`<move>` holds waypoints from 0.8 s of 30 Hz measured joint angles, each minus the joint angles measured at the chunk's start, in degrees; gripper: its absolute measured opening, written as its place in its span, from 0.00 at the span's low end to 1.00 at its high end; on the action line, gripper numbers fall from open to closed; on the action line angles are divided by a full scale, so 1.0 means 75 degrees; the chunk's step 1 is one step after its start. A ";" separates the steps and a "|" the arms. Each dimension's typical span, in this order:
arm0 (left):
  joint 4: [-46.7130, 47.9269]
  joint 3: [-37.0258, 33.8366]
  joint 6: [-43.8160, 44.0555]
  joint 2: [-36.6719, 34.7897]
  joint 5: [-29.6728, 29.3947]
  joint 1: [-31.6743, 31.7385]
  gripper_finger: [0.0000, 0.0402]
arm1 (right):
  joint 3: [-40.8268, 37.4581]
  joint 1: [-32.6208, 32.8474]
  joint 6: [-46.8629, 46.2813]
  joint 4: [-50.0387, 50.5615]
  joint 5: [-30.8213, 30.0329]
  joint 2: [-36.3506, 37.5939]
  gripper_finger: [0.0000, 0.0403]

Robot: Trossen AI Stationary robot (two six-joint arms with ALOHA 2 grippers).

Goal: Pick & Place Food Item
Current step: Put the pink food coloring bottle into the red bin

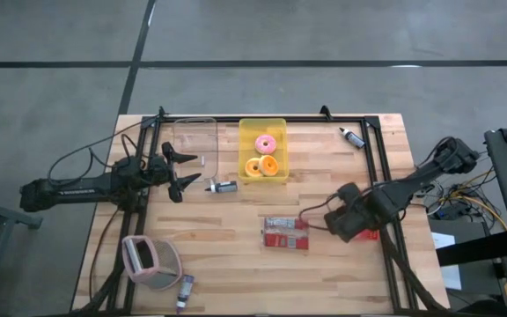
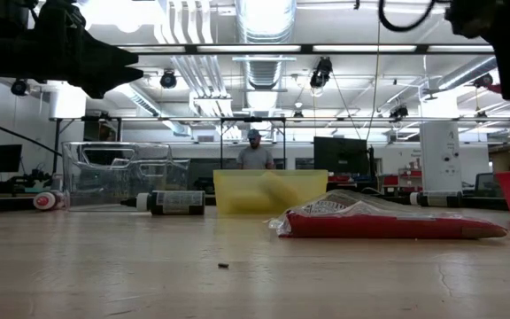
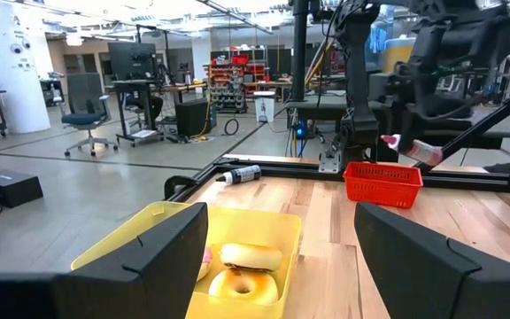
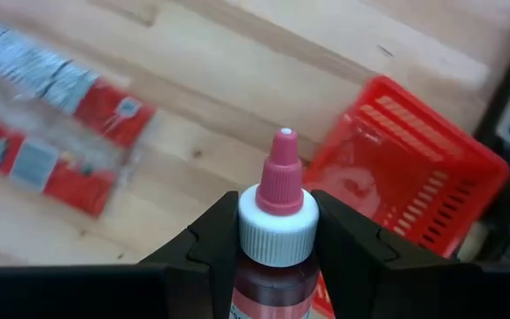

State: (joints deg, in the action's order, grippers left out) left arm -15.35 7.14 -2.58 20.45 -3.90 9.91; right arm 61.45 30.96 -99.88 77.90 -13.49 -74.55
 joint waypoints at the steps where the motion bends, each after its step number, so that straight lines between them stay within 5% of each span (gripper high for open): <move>1: 0.0000 0.0000 -0.0001 0.0000 0.0000 0.0003 0.73 | -0.0168 0.0000 -0.0274 -0.0007 0.0008 0.0160 0.30; 11: 0.0000 0.0000 0.0002 0.0000 0.0000 0.0000 0.73 | -0.1613 0.0000 -0.1989 -0.0018 0.0005 0.1524 0.30; 24: 0.0000 0.0000 -0.0001 0.0000 0.0000 0.0000 0.72 | -0.2364 0.0000 -0.2952 -0.0064 0.0060 0.1676 0.30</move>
State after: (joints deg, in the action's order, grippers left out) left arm -15.35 7.14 -2.59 20.45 -3.90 9.92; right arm 43.72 30.96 -122.02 77.42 -13.04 -61.98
